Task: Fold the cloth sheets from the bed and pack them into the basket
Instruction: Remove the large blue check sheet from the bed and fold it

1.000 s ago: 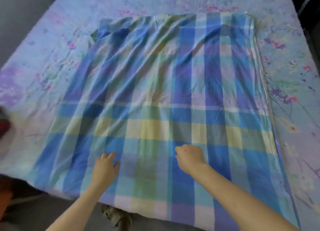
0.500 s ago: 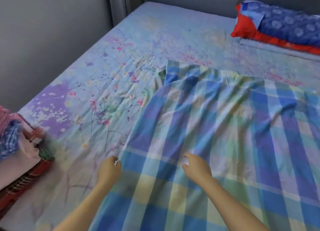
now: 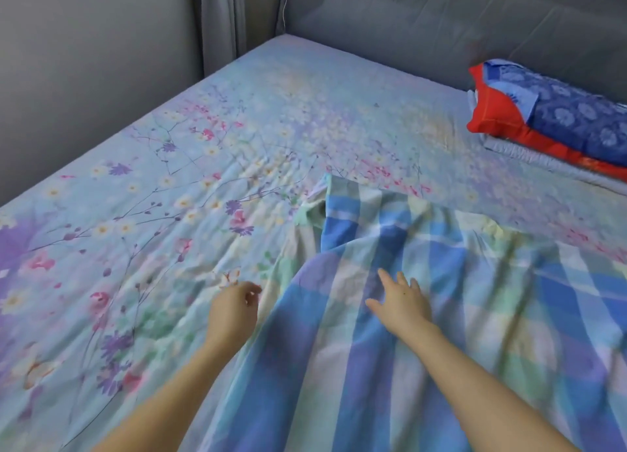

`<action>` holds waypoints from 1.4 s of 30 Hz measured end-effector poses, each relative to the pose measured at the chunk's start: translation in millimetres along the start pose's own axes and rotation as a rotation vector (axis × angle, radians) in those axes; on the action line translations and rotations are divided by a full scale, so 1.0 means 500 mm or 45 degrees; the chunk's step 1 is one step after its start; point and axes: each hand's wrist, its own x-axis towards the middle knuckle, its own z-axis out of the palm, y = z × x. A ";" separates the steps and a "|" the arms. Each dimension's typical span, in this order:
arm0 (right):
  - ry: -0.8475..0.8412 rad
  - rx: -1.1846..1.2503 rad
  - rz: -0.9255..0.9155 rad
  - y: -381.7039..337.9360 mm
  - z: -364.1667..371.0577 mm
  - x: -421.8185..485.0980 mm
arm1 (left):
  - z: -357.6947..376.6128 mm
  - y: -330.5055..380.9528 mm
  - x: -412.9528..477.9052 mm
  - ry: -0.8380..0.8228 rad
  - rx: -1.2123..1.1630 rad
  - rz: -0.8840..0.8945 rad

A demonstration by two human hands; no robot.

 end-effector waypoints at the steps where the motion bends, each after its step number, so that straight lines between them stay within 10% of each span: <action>1: 0.041 -0.010 0.024 0.006 -0.019 0.057 | 0.010 0.024 0.055 0.028 0.027 0.075; 22: -0.348 -0.244 0.038 0.105 0.045 0.359 | 0.207 0.404 0.655 -0.100 0.656 0.805; 29: -0.337 -0.240 0.016 0.104 0.039 0.352 | 0.174 0.428 0.721 -0.020 0.251 0.455; 34: -0.422 -0.273 -0.018 0.096 -0.003 0.347 | 0.123 0.240 0.682 -0.130 0.875 0.320; 42: 0.497 -0.022 -0.239 -0.128 -0.193 0.466 | 0.126 0.042 0.667 -0.026 0.920 0.464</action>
